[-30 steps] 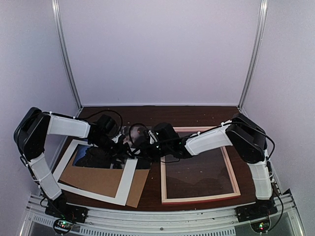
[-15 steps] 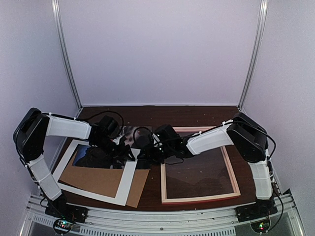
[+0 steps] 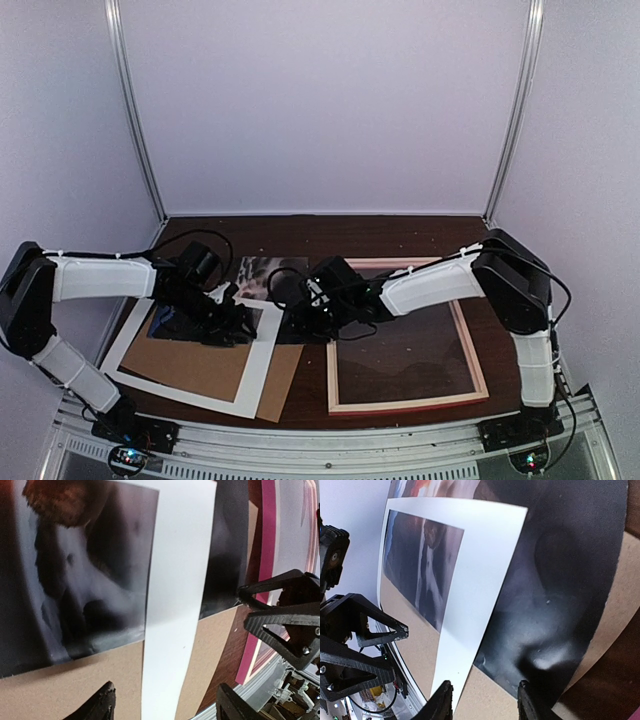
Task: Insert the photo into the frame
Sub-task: Pick up the mat board from the photo.
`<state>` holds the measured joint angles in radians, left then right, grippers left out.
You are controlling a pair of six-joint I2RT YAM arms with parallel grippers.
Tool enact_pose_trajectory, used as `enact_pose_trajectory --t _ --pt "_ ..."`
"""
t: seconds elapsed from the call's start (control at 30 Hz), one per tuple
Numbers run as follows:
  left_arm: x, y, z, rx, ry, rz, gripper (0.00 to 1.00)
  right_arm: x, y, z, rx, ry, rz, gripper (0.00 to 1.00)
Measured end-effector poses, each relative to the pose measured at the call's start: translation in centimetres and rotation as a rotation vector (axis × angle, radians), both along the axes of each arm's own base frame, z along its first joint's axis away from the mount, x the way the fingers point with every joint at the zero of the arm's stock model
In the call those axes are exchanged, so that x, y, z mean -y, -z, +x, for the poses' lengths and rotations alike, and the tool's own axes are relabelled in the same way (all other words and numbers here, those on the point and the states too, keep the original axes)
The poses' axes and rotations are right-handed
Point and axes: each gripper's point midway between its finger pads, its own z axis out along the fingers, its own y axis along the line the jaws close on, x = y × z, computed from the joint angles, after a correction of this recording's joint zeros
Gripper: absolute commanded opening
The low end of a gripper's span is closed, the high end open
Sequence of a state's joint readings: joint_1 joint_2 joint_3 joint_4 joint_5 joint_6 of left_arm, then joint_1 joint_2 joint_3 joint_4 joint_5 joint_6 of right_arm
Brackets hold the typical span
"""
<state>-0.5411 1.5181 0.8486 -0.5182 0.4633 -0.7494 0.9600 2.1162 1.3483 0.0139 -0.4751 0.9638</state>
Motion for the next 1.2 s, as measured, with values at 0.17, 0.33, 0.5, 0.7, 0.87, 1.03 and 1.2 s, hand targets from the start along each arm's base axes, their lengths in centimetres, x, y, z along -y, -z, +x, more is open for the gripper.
enact_pose_trajectory --t 0.17,0.33,0.5,0.7,0.87,1.03,1.2 --pt "-1.2 1.4 -2.4 -0.031 0.000 0.025 0.69 -0.1 0.1 -2.0 -0.004 -0.047 -0.036 0.45" --pt "-1.3 2.7 -3.6 -0.061 -0.018 0.006 0.69 -0.2 0.6 -3.4 -0.023 -0.070 -0.065 0.46" --pt "-0.3 2.6 -3.7 -0.034 -0.023 -0.070 0.69 -0.7 0.7 -4.0 -0.038 -0.070 -0.062 0.47" --pt "0.6 2.4 -4.3 0.002 -0.006 -0.142 0.69 -1.7 0.8 -3.7 -0.063 -0.036 -0.025 0.47" --pt "1.1 2.3 -4.5 0.017 0.007 -0.174 0.69 -2.9 0.8 -3.3 -0.089 -0.001 0.016 0.47" --pt "1.4 2.4 -4.5 0.035 -0.001 -0.210 0.69 -3.7 0.7 -3.1 -0.117 0.042 0.051 0.47" --pt "1.9 2.3 -4.6 0.055 -0.003 -0.250 0.69 -3.9 0.7 -2.9 -0.148 0.097 0.074 0.47"
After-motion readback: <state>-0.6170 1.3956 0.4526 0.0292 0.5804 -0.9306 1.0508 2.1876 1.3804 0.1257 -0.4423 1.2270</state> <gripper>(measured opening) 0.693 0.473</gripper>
